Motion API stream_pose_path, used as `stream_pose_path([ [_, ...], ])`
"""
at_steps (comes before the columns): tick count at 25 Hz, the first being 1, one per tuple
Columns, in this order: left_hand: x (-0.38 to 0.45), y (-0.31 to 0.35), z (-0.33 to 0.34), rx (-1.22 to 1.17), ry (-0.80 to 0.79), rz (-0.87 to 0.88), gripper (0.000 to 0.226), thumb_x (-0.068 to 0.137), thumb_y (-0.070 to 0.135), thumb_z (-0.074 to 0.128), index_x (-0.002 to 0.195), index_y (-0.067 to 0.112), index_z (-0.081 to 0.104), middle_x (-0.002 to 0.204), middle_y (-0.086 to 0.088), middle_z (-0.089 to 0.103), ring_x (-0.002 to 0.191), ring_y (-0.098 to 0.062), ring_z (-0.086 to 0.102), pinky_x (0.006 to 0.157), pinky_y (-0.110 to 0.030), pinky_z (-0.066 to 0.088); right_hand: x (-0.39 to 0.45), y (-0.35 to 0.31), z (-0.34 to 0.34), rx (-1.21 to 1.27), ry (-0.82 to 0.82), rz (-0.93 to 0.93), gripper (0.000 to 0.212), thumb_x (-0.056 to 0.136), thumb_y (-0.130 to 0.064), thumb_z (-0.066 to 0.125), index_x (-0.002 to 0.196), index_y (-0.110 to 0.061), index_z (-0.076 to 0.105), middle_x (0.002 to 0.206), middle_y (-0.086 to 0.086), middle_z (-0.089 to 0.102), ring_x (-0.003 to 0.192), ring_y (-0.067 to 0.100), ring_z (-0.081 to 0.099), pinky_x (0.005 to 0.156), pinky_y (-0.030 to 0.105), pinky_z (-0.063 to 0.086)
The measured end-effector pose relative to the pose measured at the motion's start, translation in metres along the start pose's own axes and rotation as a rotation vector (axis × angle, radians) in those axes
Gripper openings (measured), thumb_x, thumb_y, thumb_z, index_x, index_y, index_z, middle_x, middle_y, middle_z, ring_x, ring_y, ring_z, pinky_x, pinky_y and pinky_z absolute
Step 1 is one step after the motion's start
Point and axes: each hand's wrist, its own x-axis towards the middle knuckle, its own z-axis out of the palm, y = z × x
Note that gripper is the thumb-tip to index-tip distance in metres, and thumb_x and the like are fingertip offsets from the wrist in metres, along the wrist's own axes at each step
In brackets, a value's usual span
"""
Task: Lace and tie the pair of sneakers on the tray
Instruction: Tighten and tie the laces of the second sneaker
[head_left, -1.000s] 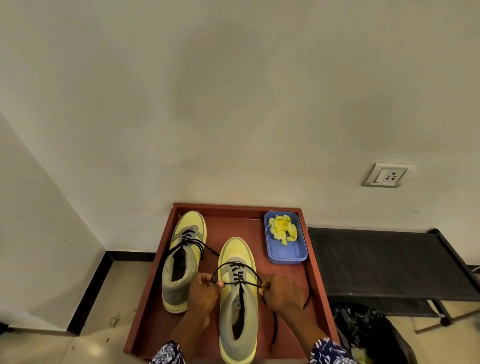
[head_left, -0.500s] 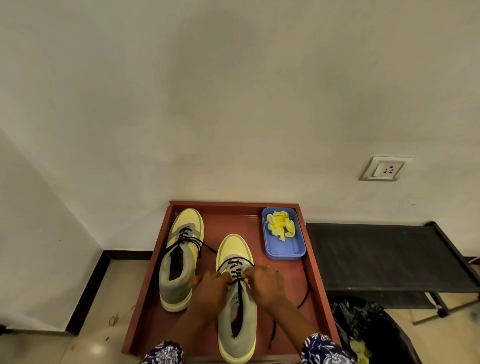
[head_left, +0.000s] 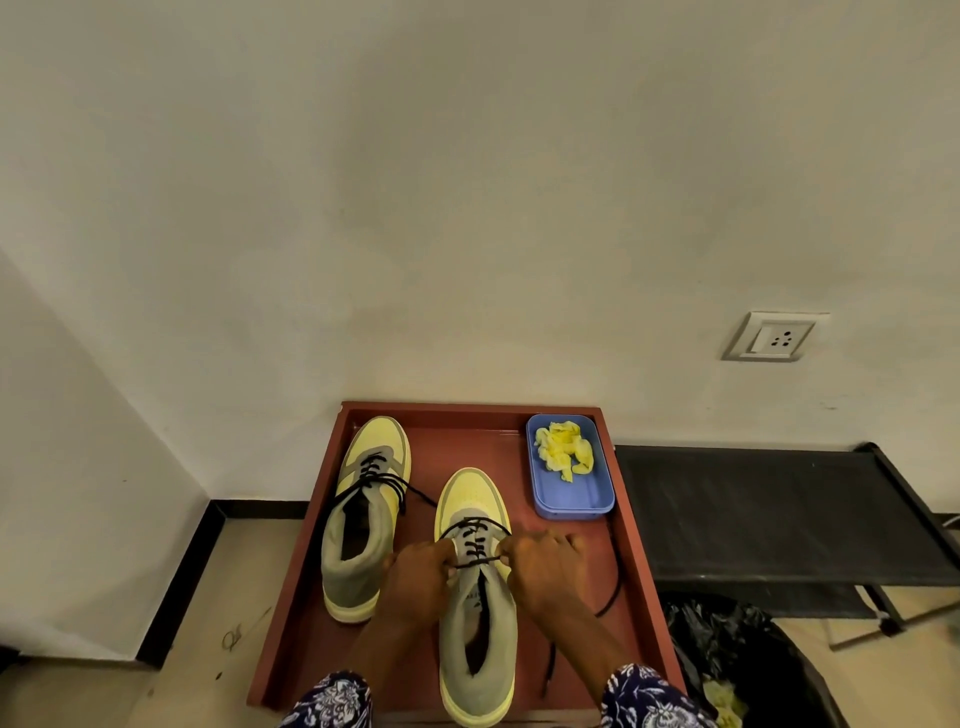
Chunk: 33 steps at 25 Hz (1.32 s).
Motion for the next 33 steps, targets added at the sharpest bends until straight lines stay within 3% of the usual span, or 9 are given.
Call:
stream_pose_path([
  [5,-0.001,0.002,0.0,0.032,0.006,-0.025,0.015,0.088,0.011,0.046,0.088,0.006,0.061,0.09,-0.011,0.067,0.085,-0.025,0.062,0.064,-0.024,0.033,-0.001,-0.004,0.006,0.052,-0.047,0.024,0.028,0.09,-0.022,0.046,0.113,-0.027,0.061,0.117,0.004,0.063,0.114,0.027,0.053,0.101,0.039,0.03],
  [10,-0.01,0.003,-0.004,0.119,-0.034,0.023,0.026,0.093,0.028,0.035,0.093,0.009,0.054,0.095,-0.011,0.066,0.088,-0.025,0.062,0.068,-0.032,0.042,0.002,0.007,0.012,0.154,-0.168,-0.059,0.029,0.093,-0.028,0.042,0.111,-0.012,0.06,0.116,0.012,0.062,0.108,0.031,0.056,0.091,0.035,0.041],
  [14,-0.018,0.001,-0.003,0.147,-0.002,0.093,0.028,0.093,0.037,0.033,0.086,0.015,0.048,0.087,-0.007,0.065,0.081,-0.025,0.062,0.061,-0.031,0.036,-0.004,0.015,0.017,0.494,-0.187,-0.064,0.021,0.095,-0.029,0.045,0.079,-0.023,0.058,0.097,0.006,0.067,0.09,0.021,0.06,0.075,0.026,0.043],
  [17,-0.018,-0.001,0.002,-0.03,-0.014,0.088,0.037,0.089,0.05,0.026,0.077,0.018,0.04,0.066,0.006,0.052,0.069,-0.019,0.058,0.059,-0.027,0.034,-0.009,0.018,0.018,0.668,-0.171,-0.018,0.032,0.096,-0.03,0.044,0.064,-0.032,0.045,0.075,-0.007,0.058,0.067,0.008,0.05,0.06,0.017,0.036],
  [21,-0.017,0.007,0.003,-0.307,0.005,-0.051,0.036,0.096,0.04,0.038,0.069,0.016,0.041,0.064,0.006,0.043,0.058,-0.005,0.045,0.057,-0.018,0.035,-0.013,0.014,0.021,1.042,-0.167,0.109,0.035,0.097,-0.033,0.041,0.065,-0.023,0.052,0.051,-0.011,0.052,0.048,0.0,0.044,0.053,0.015,0.036],
  [24,-0.017,0.02,-0.002,-0.688,0.111,-0.197,0.04,0.089,0.044,0.045,0.07,0.009,0.048,0.06,-0.002,0.041,0.052,-0.006,0.039,0.055,-0.02,0.034,-0.012,0.007,0.02,1.174,-0.124,0.143,0.031,0.098,-0.025,0.04,0.07,-0.018,0.052,0.061,-0.007,0.052,0.052,0.002,0.045,0.051,0.013,0.037],
  [27,-0.015,0.031,-0.003,-1.108,0.135,-0.322,0.034,0.094,0.028,0.046,0.081,-0.001,0.059,0.062,-0.007,0.049,0.055,-0.009,0.047,0.052,-0.018,0.039,-0.012,0.003,0.023,1.235,-0.108,0.151,0.024,0.098,-0.021,0.041,0.077,-0.016,0.053,0.074,-0.003,0.055,0.067,0.008,0.049,0.061,0.018,0.042],
  [29,-0.014,0.036,-0.002,-1.255,0.122,-0.334,0.028,0.097,0.021,0.042,0.079,0.005,0.055,0.073,-0.01,0.06,0.068,-0.016,0.057,0.058,-0.021,0.044,-0.011,0.001,0.026,1.255,-0.104,0.138,0.021,0.098,-0.022,0.042,0.081,-0.018,0.054,0.08,-0.004,0.056,0.075,0.009,0.051,0.071,0.022,0.044],
  [33,-0.011,0.042,-0.003,-1.306,0.126,-0.352,0.016,0.099,0.009,0.036,0.086,0.007,0.046,0.075,-0.01,0.056,0.07,-0.018,0.056,0.054,-0.017,0.049,-0.007,-0.007,0.028,1.361,-0.125,0.136,0.017,0.096,-0.012,0.042,0.093,-0.011,0.058,0.08,-0.001,0.058,0.071,0.006,0.049,0.066,0.019,0.041],
])
